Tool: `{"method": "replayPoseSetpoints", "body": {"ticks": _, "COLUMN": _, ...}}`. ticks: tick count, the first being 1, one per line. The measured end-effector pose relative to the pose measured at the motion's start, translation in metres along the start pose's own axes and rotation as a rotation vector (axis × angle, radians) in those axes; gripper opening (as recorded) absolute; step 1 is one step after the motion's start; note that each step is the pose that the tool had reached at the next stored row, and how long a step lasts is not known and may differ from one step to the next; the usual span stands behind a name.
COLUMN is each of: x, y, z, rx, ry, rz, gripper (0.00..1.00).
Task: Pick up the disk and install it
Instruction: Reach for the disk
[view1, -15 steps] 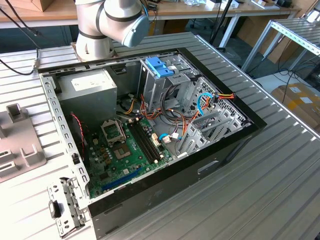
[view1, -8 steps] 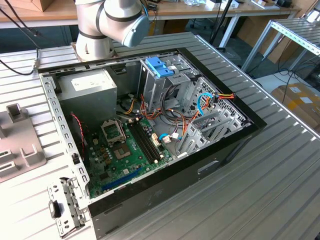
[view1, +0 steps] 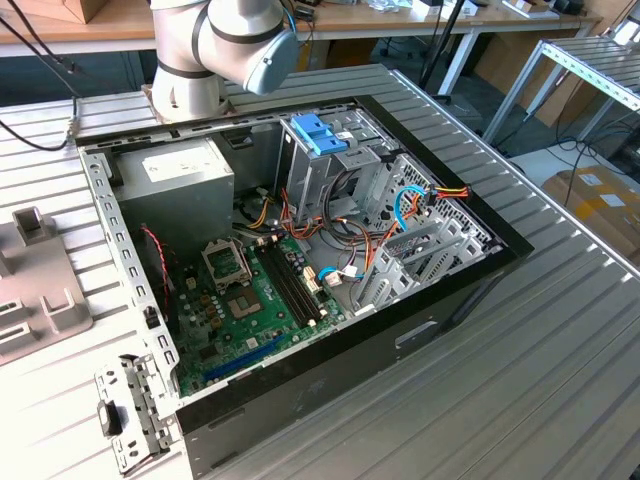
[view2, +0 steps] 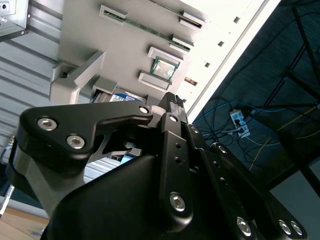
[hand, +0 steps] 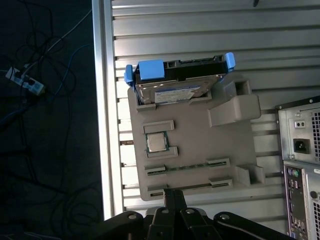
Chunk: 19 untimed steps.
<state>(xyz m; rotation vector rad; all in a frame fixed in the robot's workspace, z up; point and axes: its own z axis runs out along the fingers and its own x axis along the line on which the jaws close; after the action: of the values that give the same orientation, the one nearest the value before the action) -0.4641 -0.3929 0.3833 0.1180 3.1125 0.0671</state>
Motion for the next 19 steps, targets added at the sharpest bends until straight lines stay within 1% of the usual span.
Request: {"method": "replayPoseSetpoints", "body": {"ticks": 19, "x": 0.0001, "y": -0.0002, "z": 0.0041, "rx": 0.0000, "ry": -0.0001, "rz": 0.000, "gripper": 0.11}}
